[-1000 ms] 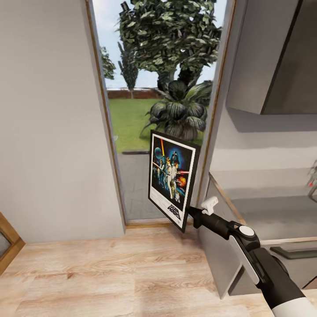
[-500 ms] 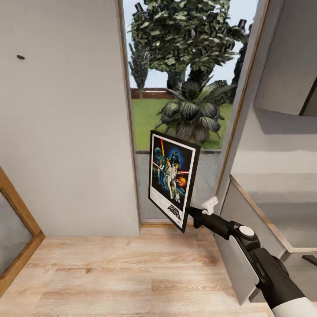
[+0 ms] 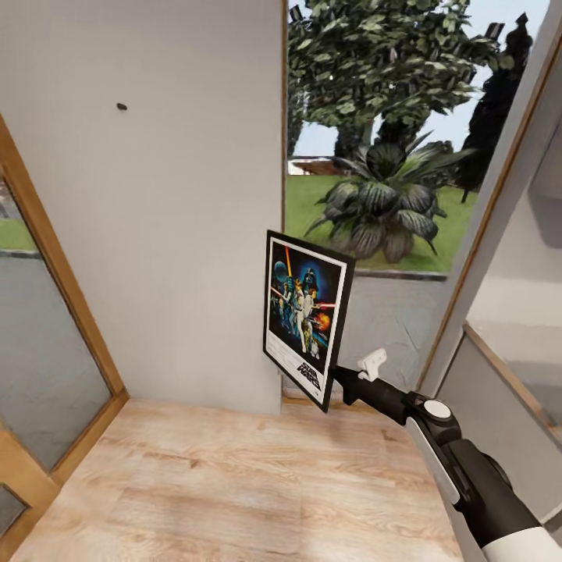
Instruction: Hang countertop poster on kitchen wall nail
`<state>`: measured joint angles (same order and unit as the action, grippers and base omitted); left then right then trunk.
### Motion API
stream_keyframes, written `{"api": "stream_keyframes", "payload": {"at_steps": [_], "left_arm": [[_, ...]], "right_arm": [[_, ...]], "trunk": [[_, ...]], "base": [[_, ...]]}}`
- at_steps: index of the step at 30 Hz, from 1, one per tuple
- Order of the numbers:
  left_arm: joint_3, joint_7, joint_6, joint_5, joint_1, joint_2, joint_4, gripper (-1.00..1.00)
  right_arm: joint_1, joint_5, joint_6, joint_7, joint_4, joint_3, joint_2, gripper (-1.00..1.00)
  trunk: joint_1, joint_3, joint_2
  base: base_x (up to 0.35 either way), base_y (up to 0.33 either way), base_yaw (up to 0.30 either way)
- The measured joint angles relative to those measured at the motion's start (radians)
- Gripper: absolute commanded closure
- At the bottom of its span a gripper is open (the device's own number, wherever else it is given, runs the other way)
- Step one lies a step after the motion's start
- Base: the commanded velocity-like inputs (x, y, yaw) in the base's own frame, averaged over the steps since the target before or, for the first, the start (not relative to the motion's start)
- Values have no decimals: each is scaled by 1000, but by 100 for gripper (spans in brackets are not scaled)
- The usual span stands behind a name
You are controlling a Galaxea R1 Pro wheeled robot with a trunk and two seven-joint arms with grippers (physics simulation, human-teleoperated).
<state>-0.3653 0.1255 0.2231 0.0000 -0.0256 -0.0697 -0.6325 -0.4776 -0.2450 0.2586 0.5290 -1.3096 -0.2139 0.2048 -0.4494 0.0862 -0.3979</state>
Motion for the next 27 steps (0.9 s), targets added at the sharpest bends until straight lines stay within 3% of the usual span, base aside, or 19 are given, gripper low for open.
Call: {"api": "stream_keyframes", "payload": {"at_steps": [27], "left_arm": [[0,-2,0,0,0,0,0,-100]], "right_arm": [[0,-1,0,0,0,-2,0,100]], "trunk": [[0,0,0]], "base": [[0,0,294]]}}
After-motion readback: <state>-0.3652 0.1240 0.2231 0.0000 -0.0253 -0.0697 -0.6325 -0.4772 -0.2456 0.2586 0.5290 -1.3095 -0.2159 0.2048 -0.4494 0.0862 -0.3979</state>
